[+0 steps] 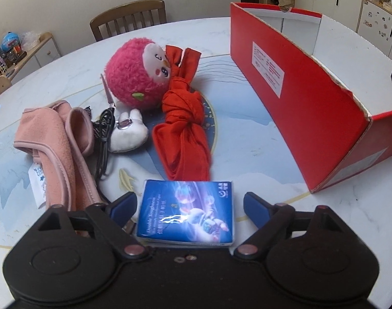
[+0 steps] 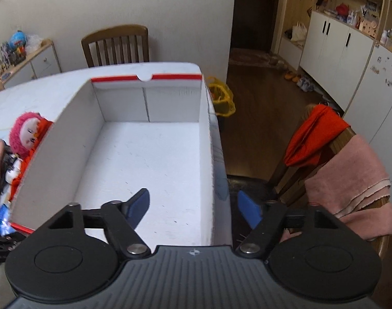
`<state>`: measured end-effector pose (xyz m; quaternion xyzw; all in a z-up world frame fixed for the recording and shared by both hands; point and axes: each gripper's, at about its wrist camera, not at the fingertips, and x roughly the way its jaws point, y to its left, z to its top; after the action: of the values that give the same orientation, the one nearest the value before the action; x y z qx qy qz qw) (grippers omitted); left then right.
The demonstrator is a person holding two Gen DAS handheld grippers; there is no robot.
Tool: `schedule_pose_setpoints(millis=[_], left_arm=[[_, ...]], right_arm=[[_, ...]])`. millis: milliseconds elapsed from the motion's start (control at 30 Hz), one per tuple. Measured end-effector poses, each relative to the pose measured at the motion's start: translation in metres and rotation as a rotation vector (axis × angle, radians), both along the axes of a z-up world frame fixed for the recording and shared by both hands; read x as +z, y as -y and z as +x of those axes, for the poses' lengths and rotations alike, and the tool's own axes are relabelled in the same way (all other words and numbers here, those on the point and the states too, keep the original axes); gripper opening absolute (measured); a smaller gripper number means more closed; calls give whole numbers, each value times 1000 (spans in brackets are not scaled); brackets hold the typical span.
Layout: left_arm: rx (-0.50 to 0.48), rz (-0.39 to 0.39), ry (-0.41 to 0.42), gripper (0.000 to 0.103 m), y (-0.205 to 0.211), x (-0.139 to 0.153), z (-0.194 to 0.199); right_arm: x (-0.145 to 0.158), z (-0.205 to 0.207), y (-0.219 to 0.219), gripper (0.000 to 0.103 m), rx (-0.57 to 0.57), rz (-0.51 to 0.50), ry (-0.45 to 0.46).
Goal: Organize objects
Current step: 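Reach the left gripper down to the blue card box and grasp it, then carry the blue card box into the shoebox and open the left gripper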
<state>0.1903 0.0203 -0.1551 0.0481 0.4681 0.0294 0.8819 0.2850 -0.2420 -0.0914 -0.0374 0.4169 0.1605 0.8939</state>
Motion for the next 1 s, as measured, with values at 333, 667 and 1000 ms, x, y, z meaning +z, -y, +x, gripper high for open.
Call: schedule_pose_setpoints(millis=[333, 667, 1000], left_arm=[[55, -12, -4, 75, -1, 1, 0], [97, -13, 19, 75, -1, 22, -10], [94, -4, 91, 75, 10, 70, -17]], right_arm=[[-13, 15, 4, 43, 27, -39, -27], [-16, 22, 5, 13, 63, -21, -66], [-18, 27, 6, 4, 80, -39, -87]])
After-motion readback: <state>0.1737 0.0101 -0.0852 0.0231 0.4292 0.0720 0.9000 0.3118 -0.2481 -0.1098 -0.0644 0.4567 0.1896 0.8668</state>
